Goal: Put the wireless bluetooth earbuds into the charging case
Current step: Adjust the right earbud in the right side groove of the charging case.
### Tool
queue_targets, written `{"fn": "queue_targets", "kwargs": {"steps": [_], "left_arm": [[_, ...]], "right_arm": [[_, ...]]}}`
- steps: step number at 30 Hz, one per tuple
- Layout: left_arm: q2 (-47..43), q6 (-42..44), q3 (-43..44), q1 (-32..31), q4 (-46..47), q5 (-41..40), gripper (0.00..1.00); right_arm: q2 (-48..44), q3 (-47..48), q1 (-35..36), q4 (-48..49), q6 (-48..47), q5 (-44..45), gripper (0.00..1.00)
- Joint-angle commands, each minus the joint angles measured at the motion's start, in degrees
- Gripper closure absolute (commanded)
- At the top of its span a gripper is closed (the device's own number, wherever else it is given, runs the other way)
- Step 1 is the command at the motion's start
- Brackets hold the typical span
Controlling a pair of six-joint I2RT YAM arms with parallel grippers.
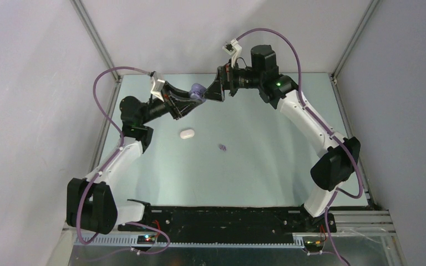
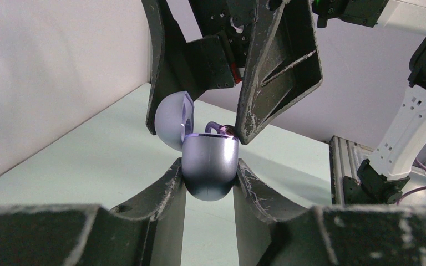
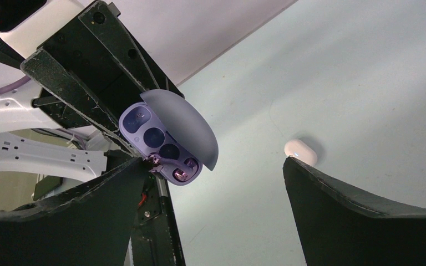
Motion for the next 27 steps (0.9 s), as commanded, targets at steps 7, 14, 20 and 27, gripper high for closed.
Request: {"fn": "queue_targets", "kwargs": {"steps": [7,14,20,27], "left_arm": [[-0.61,-0.62,0.53,0.52,2.52,0.38,1.0],[-0.4,-0.25,0.62,0.52,2.21,0.79,1.0],[-0.39,-0.2,0.63,0.52,2.09,1.05,1.0],[-0.44,-0.31,0.68,0.51,2.14,0.48,1.0]], "right_arm": [[0.73,2.13,-0.47,-0.13,0.42,2.9,0.01],[0.54,1.74,-0.72,-0.55,0.88,5.73,0.01],[0.67,1.82,-0.72,-1.16,0.86,8.29,0.01],[0.59,1.13,-0.76,-2.35,0.03,9.36,0.01]]}}
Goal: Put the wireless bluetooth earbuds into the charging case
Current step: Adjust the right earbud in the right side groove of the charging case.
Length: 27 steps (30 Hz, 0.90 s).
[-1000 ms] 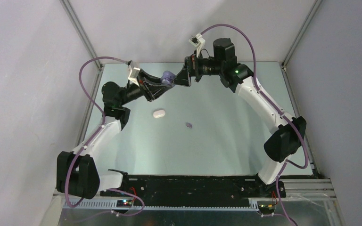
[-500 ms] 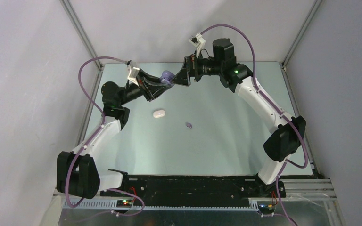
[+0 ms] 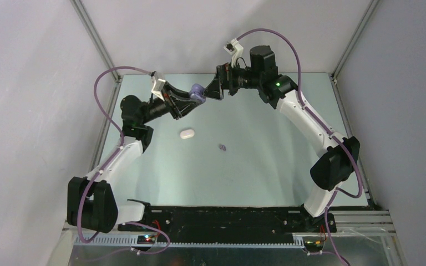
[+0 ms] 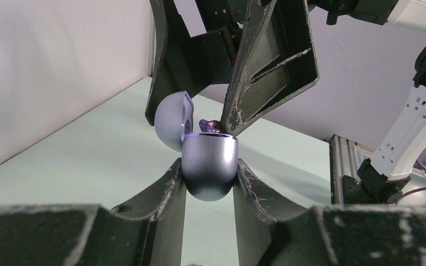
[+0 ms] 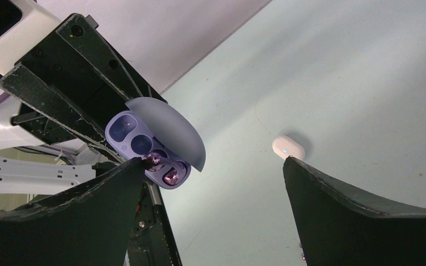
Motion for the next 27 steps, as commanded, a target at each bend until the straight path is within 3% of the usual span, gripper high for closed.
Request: {"fn": "queue_targets", "kwargs": {"steps": [1,21,25,27], "left_arm": [[-0.96,-0.32,0.7,0.17,3.35,0.48,1.0],[-0.44,-0.43,1.08,0.42,3.66,0.99,1.0],[-0.54,0.0,1.06,0.51,3.54,0.86,1.0],[-0.47,-0.01,1.06,0.52,3.61,0.46,1.0]], "right_arm": [[0.23,0.97,-0.66,-1.4,-1.34,3.73,0.01],[-0.23,-0.94,-0.58,-2.83,-2.29,4.61,0.01],[-0.85,-1.35,-1.26,-2.2,-3.91,-0.22,0.01],[-2.13,-2.22,-2.17,-1.24,-5.53,-8.14,0.01]]}}
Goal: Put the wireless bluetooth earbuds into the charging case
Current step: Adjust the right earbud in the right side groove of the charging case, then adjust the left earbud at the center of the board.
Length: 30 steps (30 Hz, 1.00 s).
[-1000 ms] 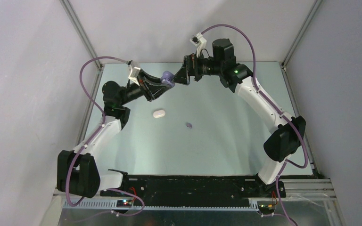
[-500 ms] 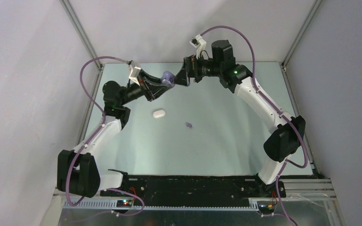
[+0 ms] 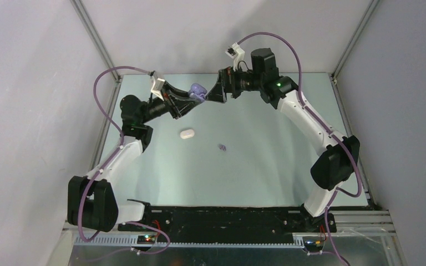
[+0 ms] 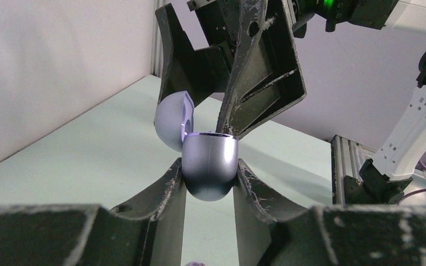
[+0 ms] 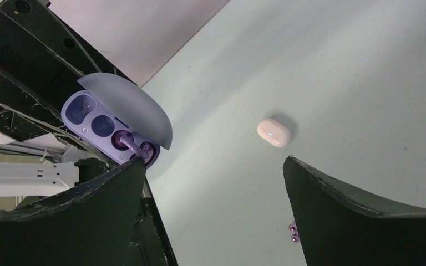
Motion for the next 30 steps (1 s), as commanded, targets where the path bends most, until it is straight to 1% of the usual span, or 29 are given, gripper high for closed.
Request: {"fn": "queue_targets", "kwargs": {"steps": [1,2,4,7,10,11,12,13,14,15,16,17,18,19,20,21,22,24,29,30], "left_arm": [[-0.78,-0.02,1.02,0.24,3.71,0.26,1.0],[-0.7,0.01,0.99,0.37,3.71,0.25,1.0],[-0.25,-0.11,1.1,0.49,3.83,0.21,1.0],[0.57,-0.58,1.51,0.67,4.09,0.29,1.0],[1.18,-1.63,2.38,0.66,4.26,0.74,1.0],[1.24,-1.81,2.47,0.67,4.2,0.82,1.0],[1.19,-2.11,2.6,0.68,4.01,0.79,1.0],[1.05,-2.22,2.62,0.68,3.91,0.7,1.0],[0.96,-2.46,2.57,0.77,3.67,0.53,1.0],[0.66,-2.53,2.52,0.88,3.52,0.34,1.0],[0.42,-2.6,2.29,1.0,2.89,-0.22,1.0],[-0.2,-2.55,2.11,1.29,2.51,-0.61,1.0],[-0.82,-2.5,1.92,1.51,1.57,-1.47,1.0],[-1.15,-2.41,1.74,2.1,0.97,-1.94,1.0],[-2.02,-2.26,1.66,2.35,-0.29,-3.16,1.0],[-2.46,-2.01,1.28,3.12,-1.53,-3.84,1.0],[-3.36,-1.99,1.13,3.57,-1.99,-4.89,1.0],[-4.56,-1.99,0.31,4.26,-3.13,-5.79,1.0],[-7.0,-2.52,-2.85,4.93,-4.86,-7.13,1.0],[-7.55,-2.65,-3.18,4.97,-5.01,-7.41,1.0]], "right_arm": [[-3.24,-1.28,-1.52,2.45,-3.84,-11.33,0.01],[-3.77,-1.6,-1.94,2.81,-5.04,-14.75,0.01],[-5.13,-2.19,-2.39,2.48,-6.16,-17.79,0.01],[-7.27,-3.74,-3.24,1.64,-7.02,-19.51,0.01],[-8.56,-4.76,-3.87,-2.78,-13.51,-18.03,0.02],[-9.11,-5.46,-3.91,-6.49,-19.11,-17.38,0.07],[-9.44,-6.23,-3.73,-8.34,-21.96,-15.03,0.11],[-10.36,-8.83,-3.63,-10.81,-27.49,-13.16,0.14],[-11.03,-10.69,-3.37,-11.38,-30.15,-9.4,0.19],[-12.67,-15.49,-3.2,-10.89,-35.2,-7.44,0.2],[-13.46,-18.01,-3.01,-9.97,-37.13,-3.43,0.26],[-14.71,-22.41,-2.16,-8.36,-40.92,-1.38,0.3],[-15.15,-25.36,-1.61,-7.71,-42.76,2.15,0.39],[-15.14,-26.42,-0.52,-7.9,-46.37,3.68,0.44],[-14.8,-28.25,-0.04,-8.15,-48.16,3.97,0.52],[-14.43,-29.01,0.8,-7.98,-50.23,4.55,0.56],[-13.35,-29.8,1.19,-7.82,-50.66,4.63,0.6],[-11.01,-30.02,1.77,-7.06,-50.12,4.18,0.62],[-4.76,-28.2,2.15,-5.65,-47.05,4.25,0.64],[-2.62,-27.14,2.07,-5.54,-45.03,4.35,0.65]]}}
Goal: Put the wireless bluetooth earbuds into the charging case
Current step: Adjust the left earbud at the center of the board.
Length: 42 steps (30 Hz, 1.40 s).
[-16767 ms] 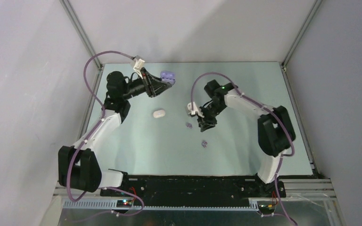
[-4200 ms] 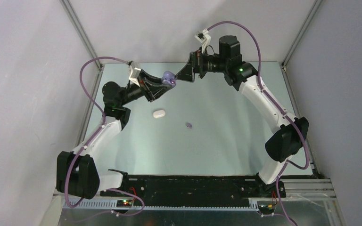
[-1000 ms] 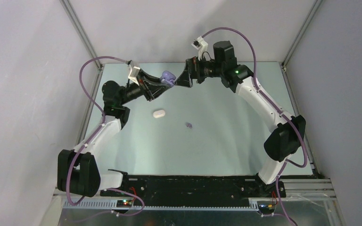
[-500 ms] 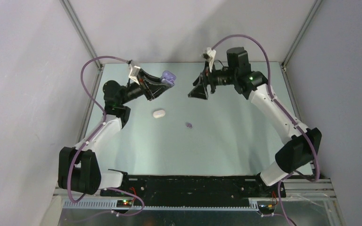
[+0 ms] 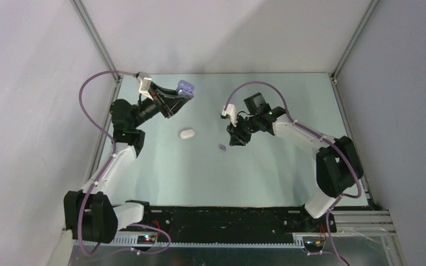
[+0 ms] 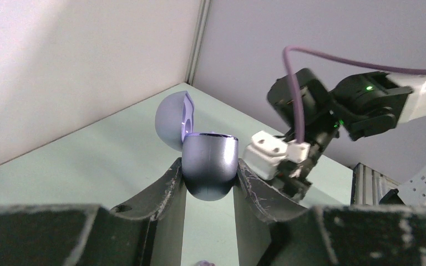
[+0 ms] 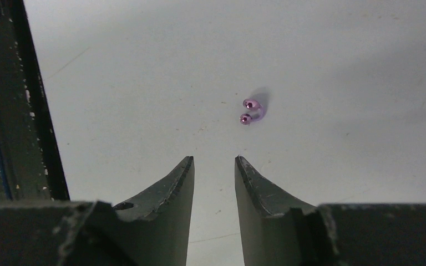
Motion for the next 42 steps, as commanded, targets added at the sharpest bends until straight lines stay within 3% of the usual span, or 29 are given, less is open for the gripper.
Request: {"fn": "queue_targets", "kwargs": {"steps": [1,5,16,24,38,42], "left_arm": [[-3.16,-1.04,-2.44,0.41,-1.26,-2.47,1.0],[-5.37,-1.23,-3.59,1.14,-2.69,-2.96,1.0],[-9.15,0.63,-5.43,2.7,-6.58,-3.11,1.0],[-9.19,0.91,-5.64,3.24,-6.41,-3.11,1.0],[-9.8,1.38,-6.68,3.29,-6.45,-3.23,1.0],[-9.88,1.47,-7.05,3.31,-6.4,-3.38,1.0]], "right_arm": [[5.55,3.88,-0.32,2.59,2.38,1.54,0.65],[12.13,7.11,-1.06,2.58,8.0,2.0,0.68],[24.81,19.36,-0.38,-4.91,5.57,6.27,0.7],[27.5,20.97,2.27,-9.56,1.58,7.04,0.69],[28.72,20.43,3.22,-8.48,1.85,9.02,0.71],[29.08,19.96,3.29,-7.56,2.58,9.8,0.67]]}}
